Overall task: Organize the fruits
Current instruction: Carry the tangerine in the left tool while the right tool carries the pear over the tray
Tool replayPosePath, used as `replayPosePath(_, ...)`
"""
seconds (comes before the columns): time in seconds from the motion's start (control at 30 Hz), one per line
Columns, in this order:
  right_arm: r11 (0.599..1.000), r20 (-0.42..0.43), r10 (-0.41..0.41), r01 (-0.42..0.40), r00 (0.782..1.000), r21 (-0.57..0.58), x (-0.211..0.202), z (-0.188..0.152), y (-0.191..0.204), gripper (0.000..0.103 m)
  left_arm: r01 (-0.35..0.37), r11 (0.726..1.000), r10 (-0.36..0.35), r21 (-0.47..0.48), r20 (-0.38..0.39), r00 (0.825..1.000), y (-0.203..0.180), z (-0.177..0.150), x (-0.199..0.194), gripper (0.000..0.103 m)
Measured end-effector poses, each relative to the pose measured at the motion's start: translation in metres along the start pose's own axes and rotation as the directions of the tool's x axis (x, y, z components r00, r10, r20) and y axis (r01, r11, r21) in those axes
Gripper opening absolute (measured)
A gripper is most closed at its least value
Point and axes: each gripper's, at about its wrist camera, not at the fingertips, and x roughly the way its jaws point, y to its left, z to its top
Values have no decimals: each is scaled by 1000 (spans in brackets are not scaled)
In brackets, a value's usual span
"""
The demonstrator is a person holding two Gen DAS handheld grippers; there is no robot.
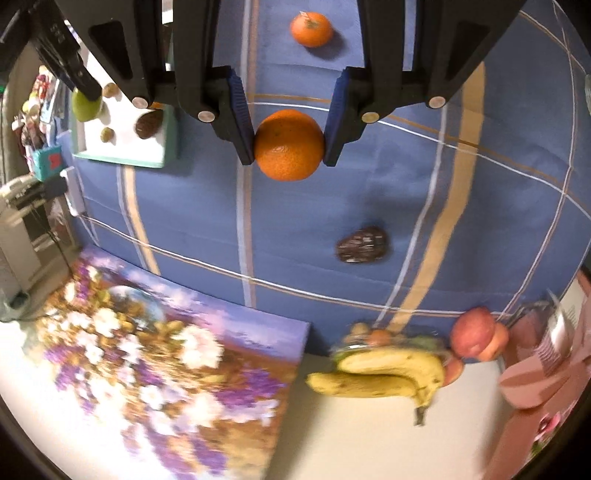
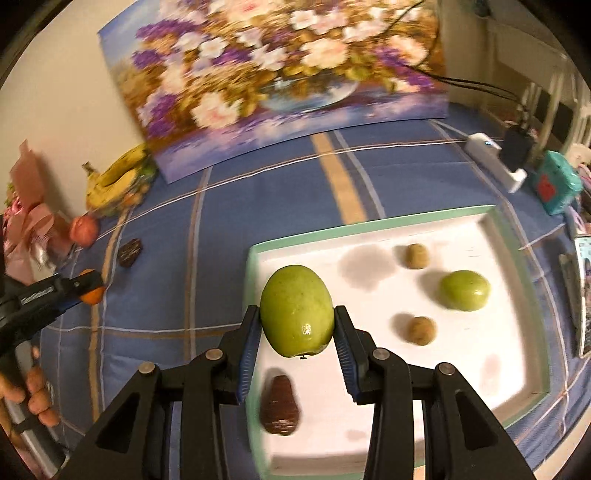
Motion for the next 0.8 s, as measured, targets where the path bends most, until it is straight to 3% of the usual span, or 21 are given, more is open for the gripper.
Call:
replayPosePath(0.47,974,26,-130,123,991,191,-16,-4,-94,41,85,984,-82,156,-24,996,-84,-26,-10,40)
replayPosePath(0.8,954,30,-184,171,982,248,-25,-6,-126,41,173,955,-153,242,-98,983,-133,-47,-2,40)
